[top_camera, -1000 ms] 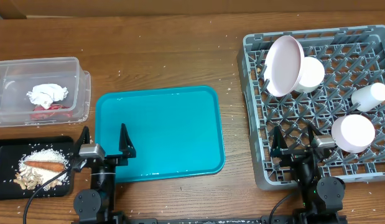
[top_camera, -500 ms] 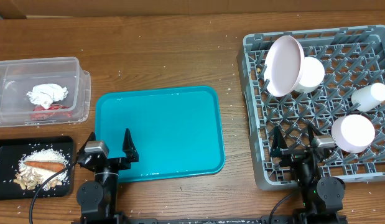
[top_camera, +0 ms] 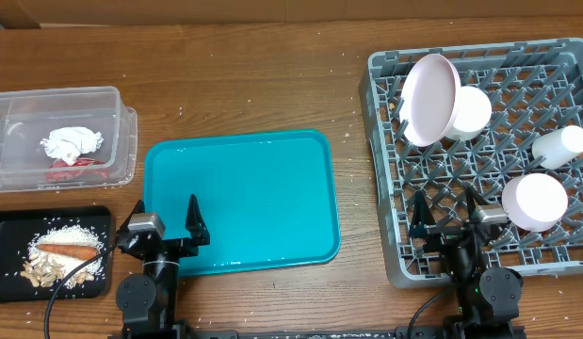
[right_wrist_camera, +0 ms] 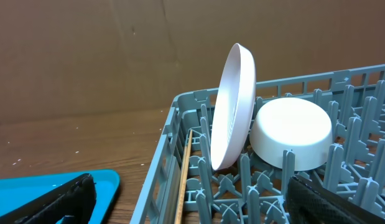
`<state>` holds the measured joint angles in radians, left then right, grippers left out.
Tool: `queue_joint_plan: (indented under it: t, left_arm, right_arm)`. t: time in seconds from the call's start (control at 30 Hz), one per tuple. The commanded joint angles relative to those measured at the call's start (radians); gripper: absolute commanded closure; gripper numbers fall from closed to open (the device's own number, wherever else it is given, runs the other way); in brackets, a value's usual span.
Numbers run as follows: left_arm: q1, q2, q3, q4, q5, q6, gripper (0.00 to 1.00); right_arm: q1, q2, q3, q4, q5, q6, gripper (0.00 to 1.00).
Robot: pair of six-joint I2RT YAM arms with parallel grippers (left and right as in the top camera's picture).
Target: Sort waste into correct bins and load items into the dishwasher
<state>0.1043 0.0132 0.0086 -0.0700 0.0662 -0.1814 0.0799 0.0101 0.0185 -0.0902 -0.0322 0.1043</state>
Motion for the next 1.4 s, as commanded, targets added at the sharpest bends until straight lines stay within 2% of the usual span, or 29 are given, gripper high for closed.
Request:
queue_joint_plan:
  t: [0.0, 0.57, 0.87, 1.37]
  left_arm:
    - [-0.008, -0.009, -0.004, -0.003, -0.003, -0.006, 0.0]
    - [-0.008, -0.009, -0.004, -0.003, -0.003, -0.006, 0.0]
    - [-0.008, -0.009, -0.004, -0.003, -0.003, -0.006, 0.0]
    - [-0.008, -0.009, -0.004, -0.003, -0.003, -0.006, 0.0]
  right_arm:
    - [-0.002, -0.007, -0.011, 0.007, 0.013, 0.003, 0.0]
    - [-0.006, -0.007, -0.01, 0.006, 0.032, -0.002, 0.0]
    - [-0.097, -0.007, -0.01, 0.005, 0.032, -0.008, 0.0]
    - [-0.086, -0.007, -0.01, 0.006, 0.031, -0.008, 0.0]
